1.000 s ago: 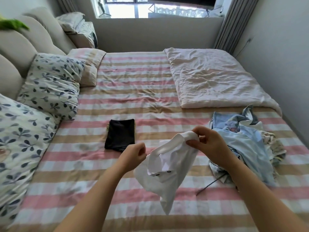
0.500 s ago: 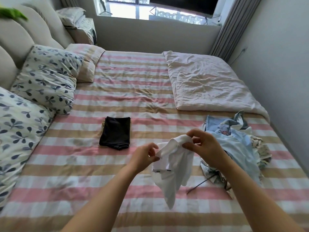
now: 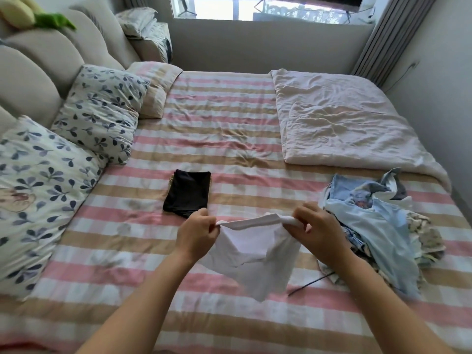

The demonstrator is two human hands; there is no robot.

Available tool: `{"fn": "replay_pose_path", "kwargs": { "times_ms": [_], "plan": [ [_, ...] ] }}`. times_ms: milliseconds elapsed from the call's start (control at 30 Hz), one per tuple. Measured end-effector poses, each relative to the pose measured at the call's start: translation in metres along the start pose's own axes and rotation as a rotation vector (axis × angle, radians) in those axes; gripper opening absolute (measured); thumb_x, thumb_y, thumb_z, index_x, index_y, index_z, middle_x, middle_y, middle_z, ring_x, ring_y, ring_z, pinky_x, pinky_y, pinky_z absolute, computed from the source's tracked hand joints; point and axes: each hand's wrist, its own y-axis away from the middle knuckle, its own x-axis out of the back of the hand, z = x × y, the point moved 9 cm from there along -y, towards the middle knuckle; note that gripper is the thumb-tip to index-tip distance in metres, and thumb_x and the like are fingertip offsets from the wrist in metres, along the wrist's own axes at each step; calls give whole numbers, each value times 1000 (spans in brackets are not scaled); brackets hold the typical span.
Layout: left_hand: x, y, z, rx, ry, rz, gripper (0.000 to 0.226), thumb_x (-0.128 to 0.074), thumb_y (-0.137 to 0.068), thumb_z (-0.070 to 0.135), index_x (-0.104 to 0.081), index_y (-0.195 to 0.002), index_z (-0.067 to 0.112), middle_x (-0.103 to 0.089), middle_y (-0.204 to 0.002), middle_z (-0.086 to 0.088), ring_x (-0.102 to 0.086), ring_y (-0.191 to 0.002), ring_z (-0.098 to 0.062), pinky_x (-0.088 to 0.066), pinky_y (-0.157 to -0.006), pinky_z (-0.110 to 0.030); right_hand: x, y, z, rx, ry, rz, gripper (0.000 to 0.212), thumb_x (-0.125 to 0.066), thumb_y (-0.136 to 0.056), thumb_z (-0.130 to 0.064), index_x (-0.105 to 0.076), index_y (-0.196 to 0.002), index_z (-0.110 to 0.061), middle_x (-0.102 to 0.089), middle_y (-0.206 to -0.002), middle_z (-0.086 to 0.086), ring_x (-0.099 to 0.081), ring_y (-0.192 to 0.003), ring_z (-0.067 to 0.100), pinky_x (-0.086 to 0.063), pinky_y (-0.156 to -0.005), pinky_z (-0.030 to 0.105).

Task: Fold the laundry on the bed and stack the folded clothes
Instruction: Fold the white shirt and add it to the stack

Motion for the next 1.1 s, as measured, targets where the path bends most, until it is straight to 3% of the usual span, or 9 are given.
{"fn": "replay_pose_path", "kwargs": {
  "times_ms": [133,233,400,500,600,667,833,967,1100],
  "plan": [
    [12,-2,6,-41,96,-15,28,-67,-75,1,-58,-49,-5,-55,-84,-1,-43,-86,-21,-39,-74,-31,-2,1,9,64,150,-6,33,-78,-72,-21,-55,-58,-4,-54,-72,5,-47,-67,21,-41,-51,30],
    [12,-2,11,-1,326,-122,32,-63,-73,-7,-52,-43,-9,-61,-108,7,-46,-104,-7,-32,-83,-10,-2,-1,18,56,117,-31,31,-78,-73,-17,-55,-59,-2,-56,-69,7,-47,-65,21,-37,-56,29],
    [13,-4,15,151,816,-233,30,-62,-76,4,-60,-46,5,-54,-58,-8,-41,-51,-10,-30,-48,-13,-5,-1,49,-193,-106,-6,29,-71,-79,-13,-43,-71,-13,-43,-56,-3,-38,-52,20,-35,-52,31],
    [14,-9,13,104,671,-222,42,-59,-87,-1,-57,-49,17,-45,-46,9,-36,-44,-1,-29,-46,-11,-16,-1,54,-250,-204,-29,10,-68,-82,-10,-58,-82,-9,-60,-65,3,-54,-59,23,-42,-58,29],
    [6,-10,12,23,483,-304,16,-67,-79,-2,-59,-80,11,-56,-79,-6,-51,-71,-13,-42,-66,-19,-24,1,60,-294,-238,-47,5,-67,-82,-10,-66,-77,-8,-64,-66,9,-57,-61,28,-43,-60,35],
    [2,-9,7,-55,329,-283,30,-65,-75,-9,-51,-91,12,-52,-92,-4,-50,-83,-14,-38,-75,-10,-25,3,64,-329,-229,-17,17,-69,-81,-15,-61,-66,-12,-57,-57,7,-48,-52,21,-38,-53,30],
    [7,-4,-14,2,327,-110,27,-56,-80,-10,-41,-90,10,-50,-76,0,-48,-65,-14,-36,-57,-11,-31,12,67,-416,-296,35,27,-65,-83,-25,-53,-62,-13,-44,-53,-2,-38,-50,14,-31,-50,22],
    [11,-2,-25,-19,297,-74,14,-58,-77,-9,-57,-82,4,-60,-73,-2,-52,-66,-18,-38,-59,-14,-43,17,67,-472,-358,-35,23,-64,-84,-26,-54,-66,-13,-45,-57,4,-39,-54,15,-33,-54,29],
    [21,-2,-47,72,491,-86,24,-63,-80,-4,-70,-73,17,-68,-65,12,-58,-60,2,-47,-60,-15,-45,20,60,-495,-503,-170,27,-64,-76,-39,-61,-75,-13,-56,-67,7,-50,-59,14,-40,-56,28]
  ]
}}
